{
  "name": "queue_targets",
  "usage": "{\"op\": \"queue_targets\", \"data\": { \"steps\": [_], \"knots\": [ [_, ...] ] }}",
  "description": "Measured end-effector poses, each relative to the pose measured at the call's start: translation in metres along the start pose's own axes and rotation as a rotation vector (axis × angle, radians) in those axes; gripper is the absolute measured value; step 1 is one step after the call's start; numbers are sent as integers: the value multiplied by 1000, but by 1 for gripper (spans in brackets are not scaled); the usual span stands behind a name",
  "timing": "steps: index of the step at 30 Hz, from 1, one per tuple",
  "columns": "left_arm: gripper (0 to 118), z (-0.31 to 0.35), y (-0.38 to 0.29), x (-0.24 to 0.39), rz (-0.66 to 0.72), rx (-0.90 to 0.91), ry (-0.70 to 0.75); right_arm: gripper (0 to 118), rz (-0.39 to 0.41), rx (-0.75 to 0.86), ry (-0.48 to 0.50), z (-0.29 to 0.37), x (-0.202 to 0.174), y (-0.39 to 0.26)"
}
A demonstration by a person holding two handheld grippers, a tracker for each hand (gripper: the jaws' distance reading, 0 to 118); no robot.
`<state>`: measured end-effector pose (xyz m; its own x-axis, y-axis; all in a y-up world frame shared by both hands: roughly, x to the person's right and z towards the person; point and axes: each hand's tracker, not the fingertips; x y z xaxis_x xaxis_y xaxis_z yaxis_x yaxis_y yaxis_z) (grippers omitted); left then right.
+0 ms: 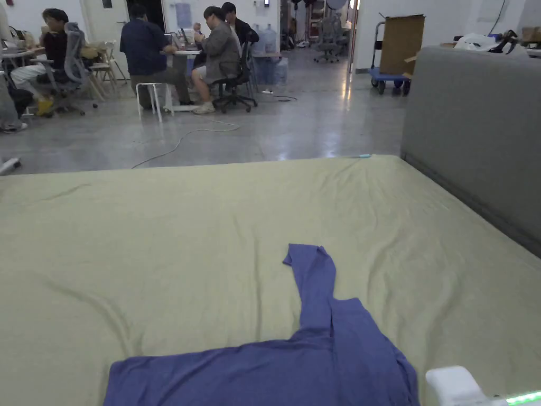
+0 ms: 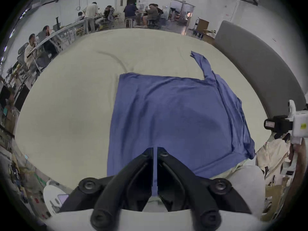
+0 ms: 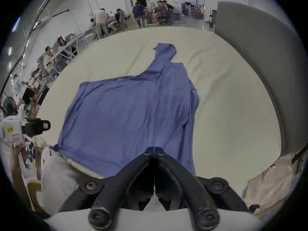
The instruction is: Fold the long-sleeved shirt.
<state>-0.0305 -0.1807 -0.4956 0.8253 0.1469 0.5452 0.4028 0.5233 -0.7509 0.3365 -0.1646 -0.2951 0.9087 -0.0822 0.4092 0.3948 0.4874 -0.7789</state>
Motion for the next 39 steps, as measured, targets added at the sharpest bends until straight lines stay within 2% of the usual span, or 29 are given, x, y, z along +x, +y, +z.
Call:
{"op": "queue_targets", "data": {
  "steps": [3, 5, 6, 7, 8, 9, 10, 11, 12, 13, 15, 17, 19, 20, 22, 24, 25, 26, 27, 28, 29, 30, 32, 34, 37, 39],
  "knots": [
    [2, -18, 22, 3, 6, 14, -24, 0, -49, 48, 36, -28, 1, 52],
    [2, -31, 35, 4, 3, 19, -40, 1, -39, 103, -3, -44, 2, 104],
    [2, -38, 40, 4, 0, 21, -44, 14, -25, 137, -24, -59, 1, 137],
    [2, -43, 44, 4, -3, 22, -45, 43, -9, 162, -18, -74, 1, 168],
    [2, -50, 48, 3, -4, 21, -43, 93, 9, 186, -20, -91, 2, 207],
    [2, -57, 50, 1, -4, 11, -46, 118, 15, 184, -46, -116, 2, 245],
    [2, -63, 53, -1, -4, -7, -53, 117, 10, 164, -96, -140, 4, 279],
    [2, -69, 54, -4, 1, -23, -60, 117, 31, 186, -192, -159, 8, 313],
    [2, -74, 55, -6, 6, -32, -53, 117, -17, 163, -131, -184, 14, 357],
    [2, -79, 54, -10, 9, -33, -50, 117, -19, 121, -131, -209, 20, 386],
    [2, -88, 52, -16, 20, -43, -38, 117, -37, 44, -201, -265, 31, 436],
    [2, -94, 47, -22, 25, -51, -25, 117, -59, -46, -250, -320, 37, 455],
    [2, -96, 40, -29, 50, -72, -41, 116, -154, -94, -262, -355, 51, 466],
    [2, -96, 38, -31, 91, -66, -77, 112, -189, -100, -256, -363, 53, 459],
    [2, -95, 35, -34, 125, -64, -120, 109, -235, -119, -241, -375, 59, 451],
    [2, -94, 33, -30, 72, -51, -98, 92, -282, -183, -188, -384, 71, 441],
    [2, -93, 32, -28, 41, -33, -75, 89, -321, -115, -133, -375, 71, 438],
    [2, -92, 31, -28, 35, -11, -46, 74, -285, -100, -147, -365, 70, 438],
    [2, -92, 30, -29, 31, -14, -29, 44, -239, -102, -153, -356, 65, 439],
    [2, -92, 31, -30, 32, -32, -21, 0, -191, -108, -176, -349, 61, 442],
    [2, -91, 30, -30, 39, -29, -22, 0, -161, -102, -235, -336, 56, 442],
    [2, -90, 30, -31, 48, -23, -19, 0, -129, -74, -231, -320, 49, 441],
    [2, -88, 31, -29, 50, -16, -9, 0, -65, -47, -137, -288, 38, 422],
    [2, -82, 31, -23, 16, 18, 19, 0, -33, 4, -156, -243, 21, 398],
    [2, -71, 34, -15, -21, 71, 39, 0, 35, 64, -108, -178, -1, 349],
    [2, -67, 35, -16, 42, 113, 15, 0, 144, 78, -112, -144, -20, 306]
  ]
}}
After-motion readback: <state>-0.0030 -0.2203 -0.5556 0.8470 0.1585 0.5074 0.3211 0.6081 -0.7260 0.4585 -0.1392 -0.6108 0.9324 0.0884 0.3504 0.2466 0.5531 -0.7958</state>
